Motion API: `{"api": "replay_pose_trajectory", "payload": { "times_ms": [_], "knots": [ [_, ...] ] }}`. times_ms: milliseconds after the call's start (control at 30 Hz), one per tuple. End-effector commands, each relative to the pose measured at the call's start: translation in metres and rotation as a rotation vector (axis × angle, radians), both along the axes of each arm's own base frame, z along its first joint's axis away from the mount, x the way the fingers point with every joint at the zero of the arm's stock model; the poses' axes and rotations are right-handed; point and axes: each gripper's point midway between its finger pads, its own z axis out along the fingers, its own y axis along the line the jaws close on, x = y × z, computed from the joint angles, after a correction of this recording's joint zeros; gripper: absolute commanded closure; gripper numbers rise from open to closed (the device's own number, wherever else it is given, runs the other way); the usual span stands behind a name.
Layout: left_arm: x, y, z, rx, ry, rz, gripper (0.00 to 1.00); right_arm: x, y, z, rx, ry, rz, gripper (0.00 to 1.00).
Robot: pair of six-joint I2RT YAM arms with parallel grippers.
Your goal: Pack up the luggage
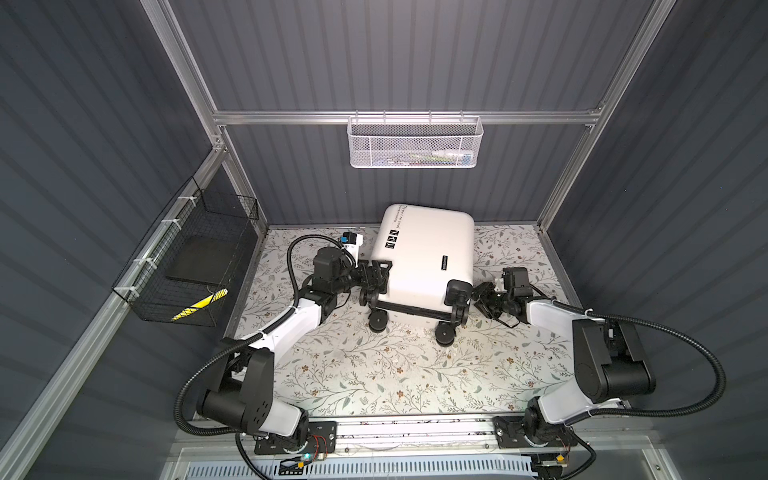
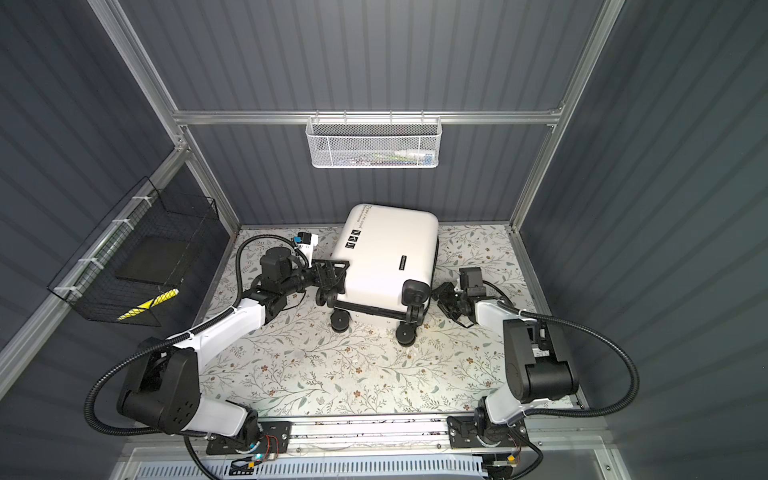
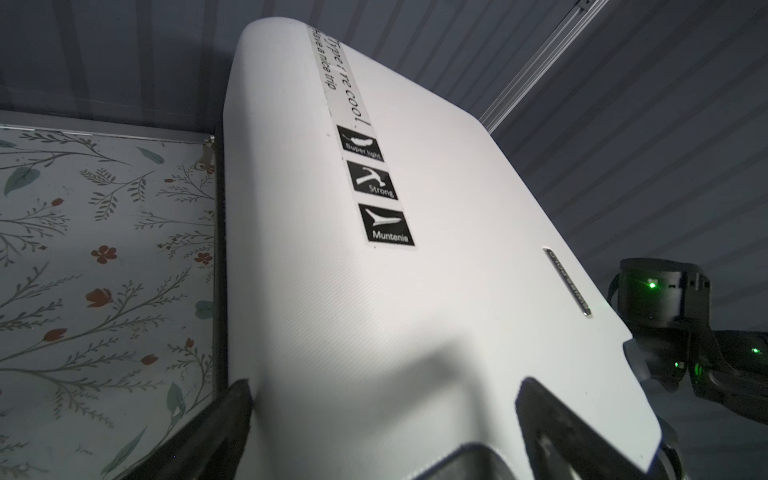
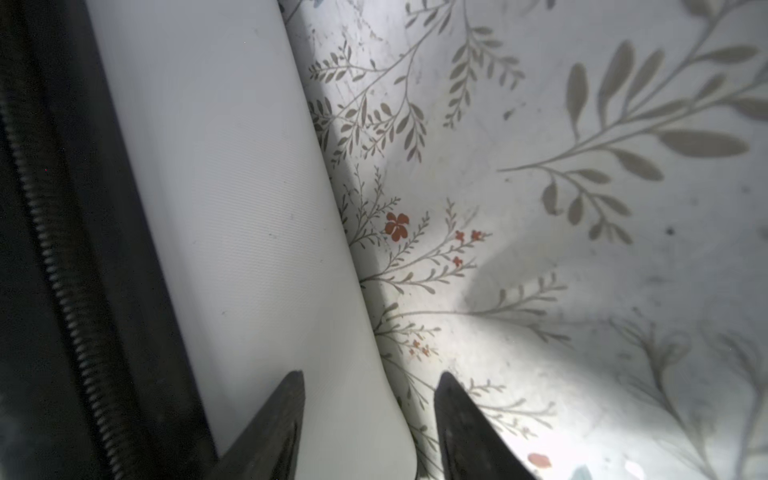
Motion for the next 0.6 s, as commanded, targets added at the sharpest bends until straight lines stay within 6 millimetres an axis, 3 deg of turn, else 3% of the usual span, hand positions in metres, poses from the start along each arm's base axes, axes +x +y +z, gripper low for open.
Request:
{"api": "replay_pose_trajectory", "payload": {
  "times_ms": [0, 233, 567],
  "knots": [
    [-0.002, 0.013, 0.016, -0.046, -0.044, 0.046, 0.00, 0.006, 0.001, 0.020, 0.038, -0.054, 0.057, 0.47],
    [-0.001, 0.023, 0.017, -0.057, -0.045, 0.078, 0.00, 0.045, -0.023, 0.031, 0.012, -0.055, 0.039, 0.47],
    [0.002, 0.028, 0.016, -0.059, -0.048, 0.092, 0.00, 0.108, -0.025, 0.021, 0.058, -0.025, 0.032, 0.48]
  ]
}}
